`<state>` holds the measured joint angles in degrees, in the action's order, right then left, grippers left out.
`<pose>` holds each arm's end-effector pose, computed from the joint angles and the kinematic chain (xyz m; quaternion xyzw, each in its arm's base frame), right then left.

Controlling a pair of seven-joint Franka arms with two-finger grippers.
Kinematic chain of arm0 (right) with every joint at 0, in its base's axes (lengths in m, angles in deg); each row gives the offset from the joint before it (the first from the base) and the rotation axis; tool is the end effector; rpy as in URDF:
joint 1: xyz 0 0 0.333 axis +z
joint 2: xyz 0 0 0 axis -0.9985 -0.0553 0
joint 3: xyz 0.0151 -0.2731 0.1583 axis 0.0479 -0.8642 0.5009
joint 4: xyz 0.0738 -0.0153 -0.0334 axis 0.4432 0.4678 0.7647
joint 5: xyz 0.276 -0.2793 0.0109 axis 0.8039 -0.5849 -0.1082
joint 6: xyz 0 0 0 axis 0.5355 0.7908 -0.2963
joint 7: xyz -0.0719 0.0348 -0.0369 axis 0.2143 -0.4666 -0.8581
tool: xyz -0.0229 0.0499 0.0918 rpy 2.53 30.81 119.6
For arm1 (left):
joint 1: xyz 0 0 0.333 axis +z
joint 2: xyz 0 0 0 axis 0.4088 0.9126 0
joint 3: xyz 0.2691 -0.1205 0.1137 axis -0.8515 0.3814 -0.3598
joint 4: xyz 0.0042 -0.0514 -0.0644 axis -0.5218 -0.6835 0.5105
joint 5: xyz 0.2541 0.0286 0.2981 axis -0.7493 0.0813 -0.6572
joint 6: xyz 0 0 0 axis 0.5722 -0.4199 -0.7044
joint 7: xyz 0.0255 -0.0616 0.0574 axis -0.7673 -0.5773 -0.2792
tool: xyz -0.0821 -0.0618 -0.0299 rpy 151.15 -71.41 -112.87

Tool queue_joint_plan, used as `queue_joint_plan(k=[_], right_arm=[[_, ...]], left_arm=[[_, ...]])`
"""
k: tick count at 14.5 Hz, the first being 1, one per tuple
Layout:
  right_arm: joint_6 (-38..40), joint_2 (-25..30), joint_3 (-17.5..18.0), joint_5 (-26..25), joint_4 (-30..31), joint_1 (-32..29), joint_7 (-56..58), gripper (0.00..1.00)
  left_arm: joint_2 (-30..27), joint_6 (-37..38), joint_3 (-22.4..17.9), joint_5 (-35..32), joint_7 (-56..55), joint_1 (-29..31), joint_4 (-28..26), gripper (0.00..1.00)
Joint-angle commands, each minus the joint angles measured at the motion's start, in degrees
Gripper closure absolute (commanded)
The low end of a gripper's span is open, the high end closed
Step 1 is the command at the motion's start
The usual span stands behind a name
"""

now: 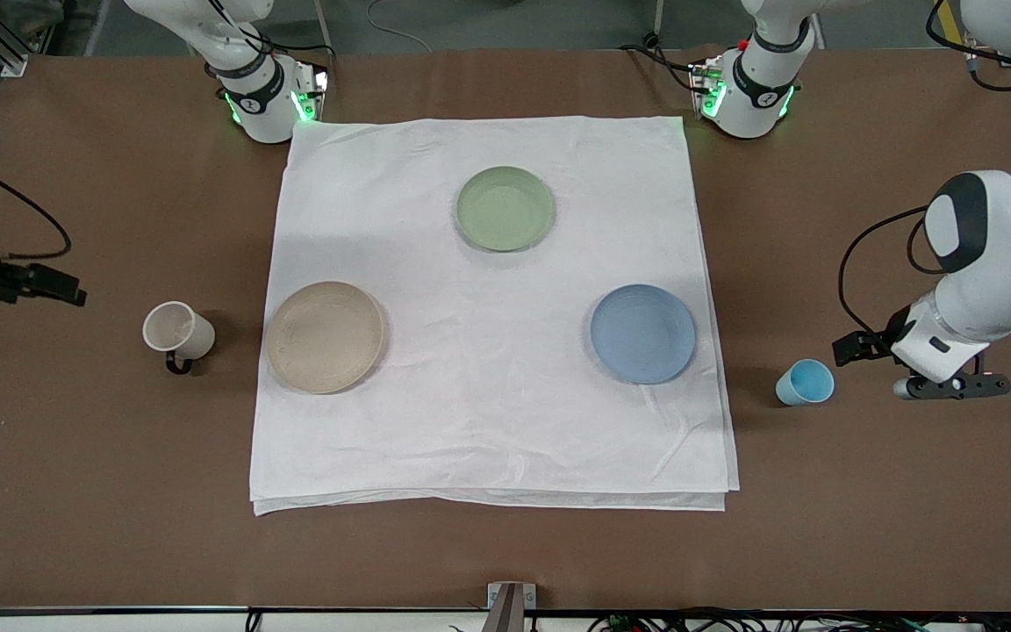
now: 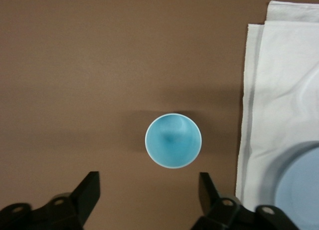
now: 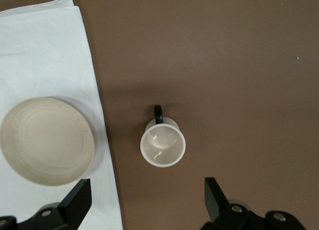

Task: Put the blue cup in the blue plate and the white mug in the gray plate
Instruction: 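Grasp the white mug with the right gripper while the left gripper grasps the cup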

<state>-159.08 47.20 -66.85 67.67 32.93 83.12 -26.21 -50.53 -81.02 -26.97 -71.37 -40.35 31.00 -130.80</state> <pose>0.6144 -0.0877 0.4808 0.9986 -0.0317 -0.0414 0.0041 0.6330 0.0136 0.3566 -0.9998 -0.0139 -0.0150 0.0054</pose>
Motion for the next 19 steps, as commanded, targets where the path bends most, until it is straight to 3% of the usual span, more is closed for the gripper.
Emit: queue_joint_plan(k=[1,4,8,11,12,13,15,16,19], right_arm=[[-6.5,-6.7,0.5,-0.6,-0.4,-0.3,-0.4,0.00],[-21.8,-7.7,0.6,-0.2,10.5,-0.3,-0.7,0.00],[-35.0,-7.9,0.7,0.7,22.1,-0.9,-0.8,0.00],[-39.1,-8.1,0.7,0.7,25.9,-1.0,-0.9,0.00],[-39.1,-8.1,0.7,0.7,26.4,-1.0,-0.8,0.01],[-39.1,-8.1,0.7,0.8,26.9,-1.1,-0.8,0.06],[-38.9,-8.2,0.7,0.8,27.3,-1.0,-0.7,0.19],[-38.7,-8.1,0.7,0.7,27.4,-1.0,-0.6,0.31],[-38.5,-8.2,0.8,0.8,27.3,-1.0,-0.7,0.82]], left_arm=[[4.5,-5.5,0.0,0.7,-0.3,0.7,0.0,0.29],[7.3,-5.6,0.0,0.7,-0.4,0.9,0.0,0.30],[10.1,-6.2,0.0,0.7,-0.4,0.9,0.0,0.47],[10.3,-6.1,0.0,0.7,-0.4,0.9,-0.3,0.91],[10.3,-6.0,0.1,0.7,-0.6,0.8,-0.2,1.00],[10.0,-5.6,0.1,0.7,-1.4,0.6,-0.2,1.00],[7.8,-3.5,0.8,0.6,-4.0,0.4,0.0,1.00],[5.9,-0.5,1.9,0.7,-6.9,0.1,0.0,1.00],[1.5,5.2,6.8,0.8,-11.8,0.6,-0.2,1.00]])
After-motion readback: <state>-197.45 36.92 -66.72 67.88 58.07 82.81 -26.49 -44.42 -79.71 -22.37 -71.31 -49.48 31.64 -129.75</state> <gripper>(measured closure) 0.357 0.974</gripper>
